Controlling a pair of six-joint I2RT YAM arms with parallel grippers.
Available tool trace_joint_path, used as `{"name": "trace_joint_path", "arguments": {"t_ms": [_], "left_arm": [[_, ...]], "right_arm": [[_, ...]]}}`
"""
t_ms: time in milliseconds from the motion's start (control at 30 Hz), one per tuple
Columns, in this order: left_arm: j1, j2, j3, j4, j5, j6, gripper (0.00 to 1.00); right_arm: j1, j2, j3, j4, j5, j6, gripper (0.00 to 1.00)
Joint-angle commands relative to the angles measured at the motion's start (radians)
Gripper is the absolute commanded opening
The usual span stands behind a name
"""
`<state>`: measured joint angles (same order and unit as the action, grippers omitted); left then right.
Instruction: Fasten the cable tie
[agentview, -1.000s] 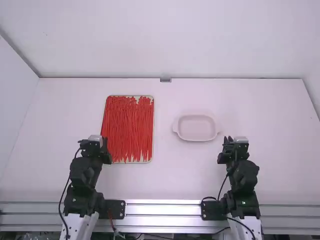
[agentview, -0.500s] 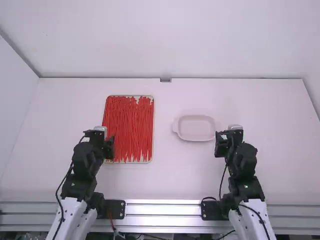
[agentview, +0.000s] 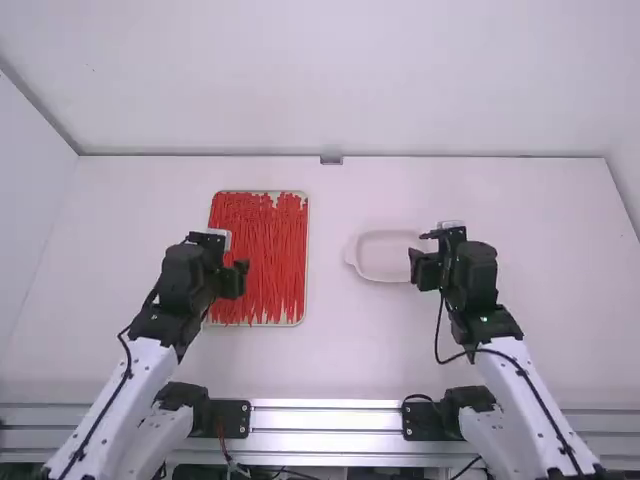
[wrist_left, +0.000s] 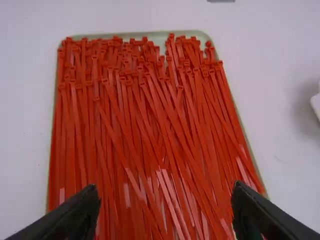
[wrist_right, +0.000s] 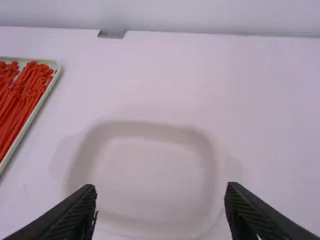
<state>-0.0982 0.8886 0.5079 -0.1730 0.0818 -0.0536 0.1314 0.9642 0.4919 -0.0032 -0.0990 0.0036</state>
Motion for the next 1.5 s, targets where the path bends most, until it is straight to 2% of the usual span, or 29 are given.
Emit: {"name": "trace_joint_path", "arguments": {"t_ms": [0,300,667,1033,1233,1467], "left_arm": [[-0.014,0.057,0.056,-0.014,-0.001,-0.008,0.74],[-0.027,0.242,0.202,-0.097,-0.006,0.007,0.88],[-0.019,0.369,0.342,-0.178,0.006,-0.001,0.98],[-0.019,0.388,0.365,-0.171,0.006,-0.009,0.99],[-0.019,0.43,0.37,-0.103,0.006,-0.011,0.99],[-0.019,0.533,0.5,-0.177,0.006,-0.027,0.99]], "right_arm": [[0.01,0.065,0.065,-0.001,-0.016,0.009,0.74],[0.038,0.262,0.171,0.005,-0.041,0.008,0.88],[0.056,0.392,0.241,0.011,-0.056,-0.008,0.97],[0.058,0.407,0.249,0.026,-0.059,-0.008,0.98],[0.058,0.407,0.249,0.026,-0.061,-0.008,0.98],[0.058,0.407,0.249,0.025,-0.061,-0.008,0.99]]}}
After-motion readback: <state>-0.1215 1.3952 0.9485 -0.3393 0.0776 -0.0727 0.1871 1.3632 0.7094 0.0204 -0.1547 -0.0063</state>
